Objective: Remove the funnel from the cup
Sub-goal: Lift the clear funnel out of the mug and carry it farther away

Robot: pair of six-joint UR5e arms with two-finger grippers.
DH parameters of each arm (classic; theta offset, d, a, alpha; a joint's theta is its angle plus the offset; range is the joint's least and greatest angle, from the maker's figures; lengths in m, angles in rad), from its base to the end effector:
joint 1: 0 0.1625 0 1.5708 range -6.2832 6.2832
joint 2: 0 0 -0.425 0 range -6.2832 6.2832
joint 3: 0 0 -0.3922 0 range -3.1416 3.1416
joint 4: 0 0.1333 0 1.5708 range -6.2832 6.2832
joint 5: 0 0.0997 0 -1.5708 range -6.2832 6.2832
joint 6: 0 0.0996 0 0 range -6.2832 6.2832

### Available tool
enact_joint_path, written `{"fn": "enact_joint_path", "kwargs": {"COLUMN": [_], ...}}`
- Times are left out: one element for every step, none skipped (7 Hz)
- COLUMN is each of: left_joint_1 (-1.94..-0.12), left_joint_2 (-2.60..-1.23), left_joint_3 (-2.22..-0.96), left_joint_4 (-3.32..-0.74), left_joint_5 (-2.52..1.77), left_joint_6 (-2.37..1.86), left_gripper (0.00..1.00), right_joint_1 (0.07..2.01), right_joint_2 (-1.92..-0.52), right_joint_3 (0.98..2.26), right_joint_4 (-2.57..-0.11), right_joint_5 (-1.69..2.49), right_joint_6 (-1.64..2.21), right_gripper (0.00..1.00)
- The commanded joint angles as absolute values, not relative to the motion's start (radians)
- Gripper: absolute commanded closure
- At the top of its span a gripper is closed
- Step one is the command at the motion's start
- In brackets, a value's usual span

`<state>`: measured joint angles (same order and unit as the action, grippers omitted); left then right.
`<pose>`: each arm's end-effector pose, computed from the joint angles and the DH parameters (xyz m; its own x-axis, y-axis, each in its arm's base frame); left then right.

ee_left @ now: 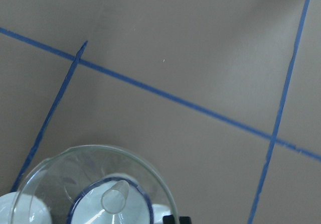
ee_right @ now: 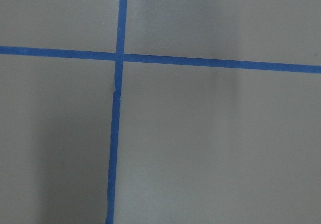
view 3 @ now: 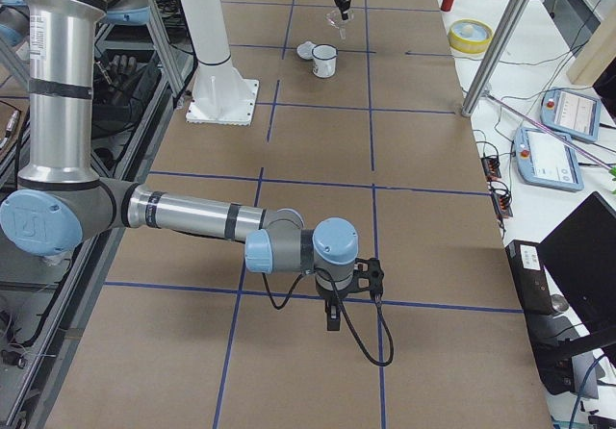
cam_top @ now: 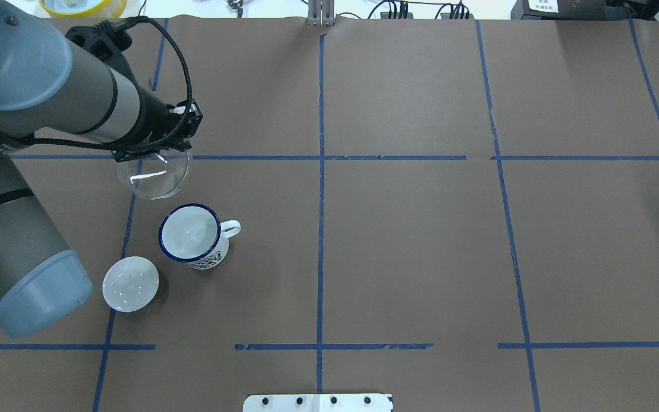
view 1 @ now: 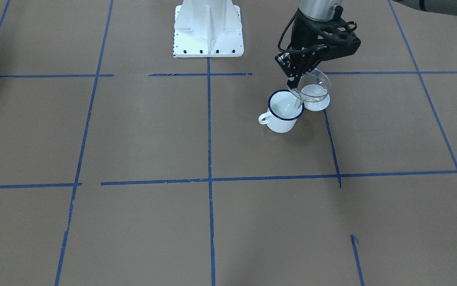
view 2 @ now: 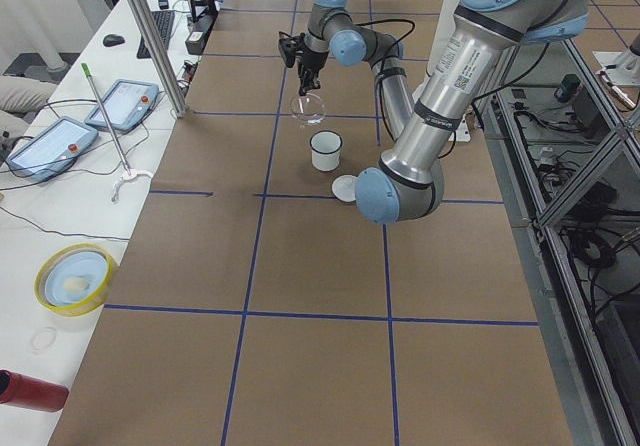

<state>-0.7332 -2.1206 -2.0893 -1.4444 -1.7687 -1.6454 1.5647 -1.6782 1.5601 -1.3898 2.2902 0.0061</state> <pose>0.3315 -0.4516 0.1580 0.3958 -0.4548 -0.7978 0.5691 0.8033 -0.1756 0.0649 -0.4485 0.6998 0.7520 -0.0399 0.6580 0.0015 0.9983 0.0588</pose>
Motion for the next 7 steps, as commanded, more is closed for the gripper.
{"fn": "enact_joint_path", "kwargs": {"left_joint_1": [-0.741,-0.747,-0.746,-0.744,-0.742,-0.736,-0.729], "left_joint_2": [-2.118,-2.121,-2.129,-2.161,-2.234,-2.264,-2.279], "left_joint_3": [-1.882,-1.765,-1.630,-1.467,-1.312,-1.214,-1.122], "left_joint_4": [-1.807,-1.942,-2.132,-2.295,-2.384,-2.457,-2.541], "left_joint_5": [-1.508,-1.438,-1.343,-1.250,-1.192,-1.186,-1.183], "left_joint_6": [-1.933,-2.022,-2.110,-2.170,-2.181,-2.181,-2.181], "left_gripper": [1.00,1.00,1.00,1.00,1.00,1.00,1.00], "right_joint_1": [1.565,1.565,1.565,1.565,1.565,1.565,1.565], "right_joint_2": [-1.678,-1.678,-1.678,-1.678,-1.678,-1.678,-1.678], "right_joint_3": [1.560,1.560,1.560,1.560,1.560,1.560,1.560], "right_joint_4": [-1.390,-1.390,-1.390,-1.390,-1.390,-1.390,-1.390], "right_joint_5": [2.290,2.290,2.290,2.290,2.290,2.290,2.290], "right_joint_6": [0.006,0.006,0.006,0.006,0.006,0.006,0.006], "right_gripper": [0.00,0.00,0.00,0.00,0.00,0.00,0.00]}}
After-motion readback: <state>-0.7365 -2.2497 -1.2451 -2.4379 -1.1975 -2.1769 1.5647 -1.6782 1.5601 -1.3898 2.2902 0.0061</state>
